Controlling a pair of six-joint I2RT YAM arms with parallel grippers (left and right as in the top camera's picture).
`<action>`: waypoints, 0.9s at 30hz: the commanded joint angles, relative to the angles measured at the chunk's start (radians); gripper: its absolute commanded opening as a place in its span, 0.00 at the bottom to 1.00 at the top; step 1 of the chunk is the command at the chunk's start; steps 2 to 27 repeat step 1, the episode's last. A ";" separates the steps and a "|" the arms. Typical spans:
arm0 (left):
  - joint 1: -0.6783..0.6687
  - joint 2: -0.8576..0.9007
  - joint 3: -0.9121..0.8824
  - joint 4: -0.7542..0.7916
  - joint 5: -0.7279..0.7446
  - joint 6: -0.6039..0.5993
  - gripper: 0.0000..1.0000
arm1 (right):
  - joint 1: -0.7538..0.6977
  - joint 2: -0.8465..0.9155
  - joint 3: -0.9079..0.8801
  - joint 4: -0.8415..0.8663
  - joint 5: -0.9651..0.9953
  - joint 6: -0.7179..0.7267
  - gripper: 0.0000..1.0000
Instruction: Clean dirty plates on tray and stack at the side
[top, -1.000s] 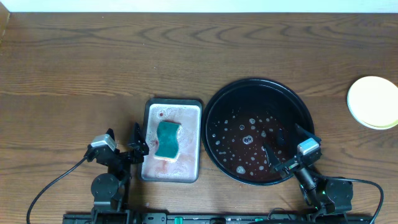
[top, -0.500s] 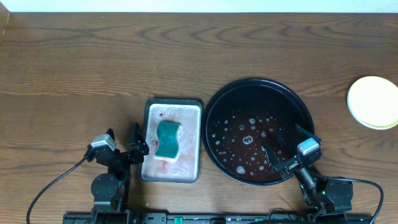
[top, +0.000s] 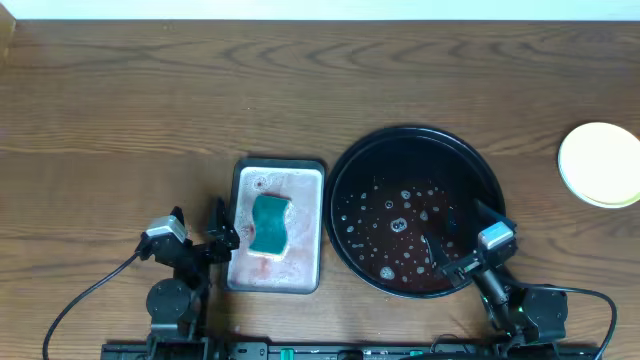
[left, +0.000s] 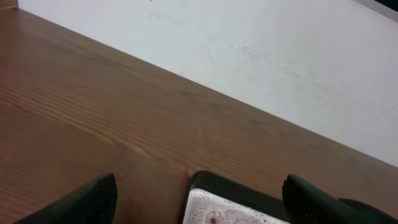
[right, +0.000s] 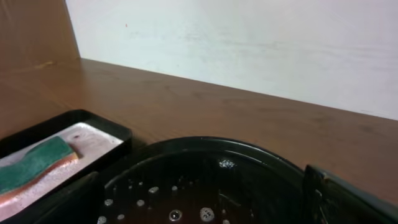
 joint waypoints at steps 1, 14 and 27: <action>0.002 -0.006 -0.011 -0.049 -0.012 0.017 0.85 | 0.007 -0.006 -0.002 -0.004 0.006 -0.015 0.99; 0.002 -0.006 -0.011 -0.049 -0.012 0.017 0.85 | 0.007 -0.006 -0.002 -0.004 0.006 -0.015 0.99; 0.002 -0.006 -0.011 -0.049 -0.012 0.017 0.85 | 0.007 -0.006 -0.002 -0.004 0.006 -0.015 0.99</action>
